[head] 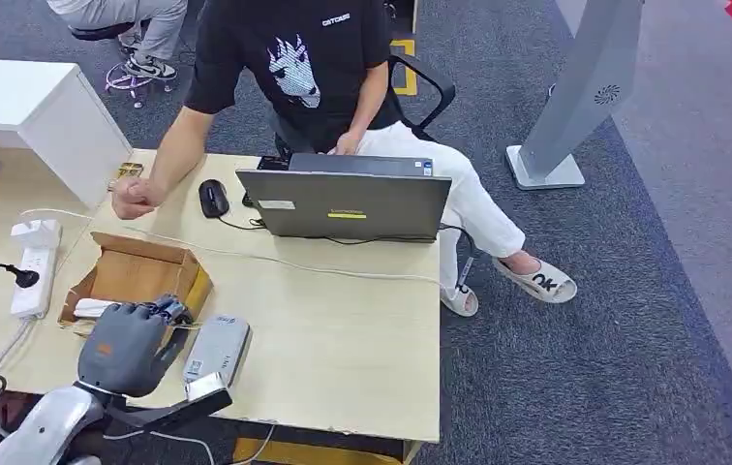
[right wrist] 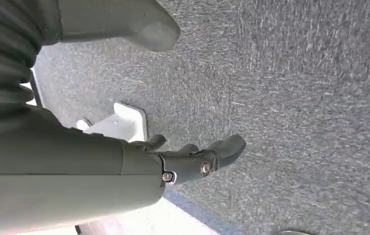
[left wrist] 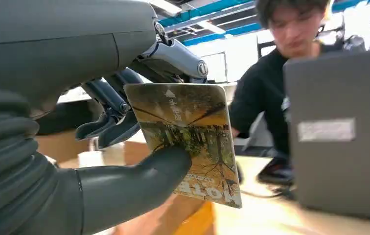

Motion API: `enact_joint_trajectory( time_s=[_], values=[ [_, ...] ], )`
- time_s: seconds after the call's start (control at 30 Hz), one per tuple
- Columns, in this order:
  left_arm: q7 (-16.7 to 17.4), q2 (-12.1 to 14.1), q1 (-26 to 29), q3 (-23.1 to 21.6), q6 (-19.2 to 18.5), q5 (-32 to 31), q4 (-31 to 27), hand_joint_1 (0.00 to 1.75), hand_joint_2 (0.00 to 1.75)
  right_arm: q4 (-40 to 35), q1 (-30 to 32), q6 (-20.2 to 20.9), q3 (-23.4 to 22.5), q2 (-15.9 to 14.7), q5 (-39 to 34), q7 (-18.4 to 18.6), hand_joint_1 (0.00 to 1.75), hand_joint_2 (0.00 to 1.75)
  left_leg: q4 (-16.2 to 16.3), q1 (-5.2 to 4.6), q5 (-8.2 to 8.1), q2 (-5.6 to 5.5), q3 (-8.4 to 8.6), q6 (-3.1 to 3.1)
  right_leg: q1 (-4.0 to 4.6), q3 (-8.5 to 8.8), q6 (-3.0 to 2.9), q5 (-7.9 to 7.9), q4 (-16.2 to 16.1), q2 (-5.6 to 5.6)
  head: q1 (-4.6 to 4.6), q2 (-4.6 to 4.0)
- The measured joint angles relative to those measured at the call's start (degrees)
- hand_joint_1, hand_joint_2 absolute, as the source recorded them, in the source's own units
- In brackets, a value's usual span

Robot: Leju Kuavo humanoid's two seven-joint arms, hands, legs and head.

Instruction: Pass the card to the sensor for recognition and then transmit it.

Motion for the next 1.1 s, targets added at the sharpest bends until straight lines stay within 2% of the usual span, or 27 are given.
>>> enact_joint_trajectory(
  time_s=[0.1, 0.33, 0.5, 0.83, 1.1],
  values=[
    [1.1, 0.9, 0.3, 0.2, 0.2, -0.8, 2.5, 1.75, 1.75, 0.4, -0.5, 0.2, -0.9, 0.0, 0.5, -0.3, 0.00, 1.75, 0.0, 0.00, 0.00, 0.00, 0.00, 0.00, 0.00, 0.01, 0.00, 0.00, 0.0, -0.01, 0.00, 0.00],
    [2.4, 0.6, 0.5, 1.1, -0.2, 1.7, 5.4, 1.75, 1.75, 0.9, -0.9, 0.2, -1.6, 0.0, 0.9, -0.3, 0.00, 1.75, 0.0, -0.01, 0.00, -0.01, -0.02, 0.00, -0.01, 0.02, 0.00, 0.00, 0.0, -0.02, 0.00, 0.00],
    [2.2, -1.2, 0.3, 1.7, 0.2, 2.1, 7.3, 1.75, 1.75, 1.1, -1.2, 0.2, -1.7, 0.0, 1.2, -0.4, 0.00, 1.75, 0.0, -0.01, 0.00, -0.01, 0.00, 0.00, -0.01, 0.01, 0.00, 0.00, 0.0, -0.02, 0.00, 0.00],
    [-1.7, -6.3, -1.6, 1.7, 4.6, 2.1, 13.0, 1.75, 1.75, 1.9, -2.4, 0.0, -2.6, 0.0, 4.2, -2.7, 0.00, 1.75, 0.0, -0.01, 0.00, -0.01, 0.01, 0.00, -0.01, 0.01, 0.00, 0.00, 0.0, -0.02, 0.00, 0.00],
    [-1.8, -8.6, -2.5, 1.6, 5.2, 1.8, 16.3, 1.75, 1.75, 2.5, -2.9, -0.1, -3.0, 0.0, 5.2, -2.7, 0.00, 1.75, 0.0, -0.01, 0.00, -0.01, 0.00, 0.00, 0.00, -0.01, 0.00, 0.00, 0.0, -0.02, 0.02, 0.00]
  ],
)
